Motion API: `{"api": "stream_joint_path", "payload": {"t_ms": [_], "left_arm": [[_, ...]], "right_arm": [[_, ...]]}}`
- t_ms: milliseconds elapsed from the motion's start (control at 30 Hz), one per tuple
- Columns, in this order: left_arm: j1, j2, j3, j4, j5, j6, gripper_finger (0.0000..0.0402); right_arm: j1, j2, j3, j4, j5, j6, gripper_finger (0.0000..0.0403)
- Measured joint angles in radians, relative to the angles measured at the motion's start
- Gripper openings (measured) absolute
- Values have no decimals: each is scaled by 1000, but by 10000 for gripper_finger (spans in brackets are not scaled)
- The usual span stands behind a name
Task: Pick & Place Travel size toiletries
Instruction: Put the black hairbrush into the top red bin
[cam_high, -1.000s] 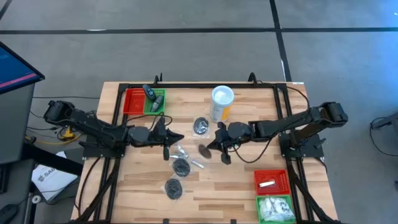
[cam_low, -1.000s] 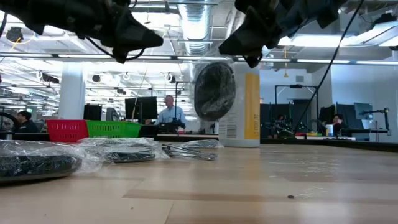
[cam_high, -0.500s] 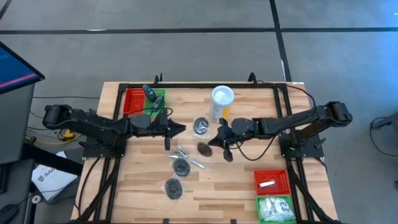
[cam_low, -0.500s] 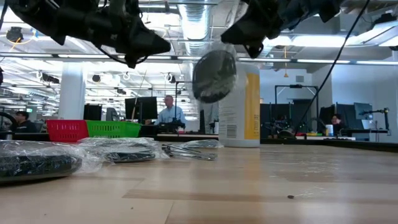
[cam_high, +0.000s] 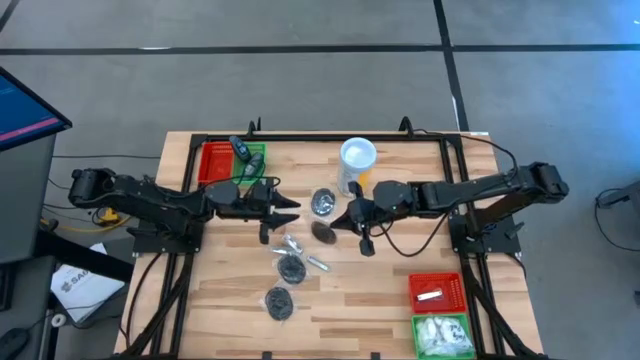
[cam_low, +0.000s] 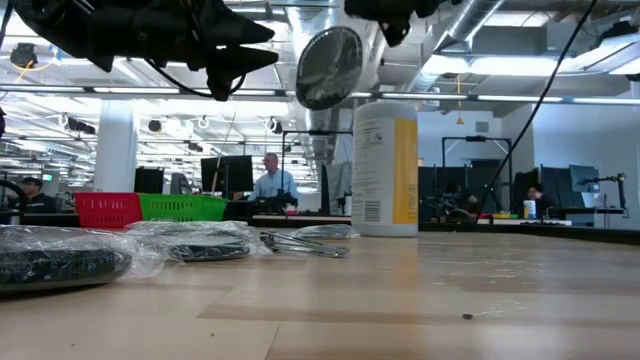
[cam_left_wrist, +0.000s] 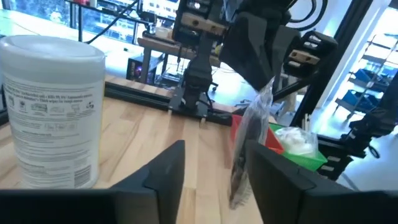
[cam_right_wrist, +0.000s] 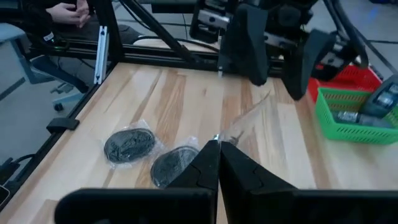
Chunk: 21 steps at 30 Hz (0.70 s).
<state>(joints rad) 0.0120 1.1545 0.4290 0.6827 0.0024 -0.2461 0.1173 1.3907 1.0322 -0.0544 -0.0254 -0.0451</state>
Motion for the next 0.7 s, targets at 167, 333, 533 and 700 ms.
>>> {"api": "stream_joint_path", "payload": {"t_ms": [167,333,533,700], "left_arm": [[0,0,0,21,23,-6,193],[0,0,0,60,31,-6,212],[0,0,0,96,31,-6,219],[-2,16,-1,122,34,-24,214]], "right_arm": [[0,0,47,-39,0,-24,0],[0,0,82,-60,0,-62,0],[-1,1,123,-74,0,-102,0],[-3,5,151,-75,0,-126,0]]}}
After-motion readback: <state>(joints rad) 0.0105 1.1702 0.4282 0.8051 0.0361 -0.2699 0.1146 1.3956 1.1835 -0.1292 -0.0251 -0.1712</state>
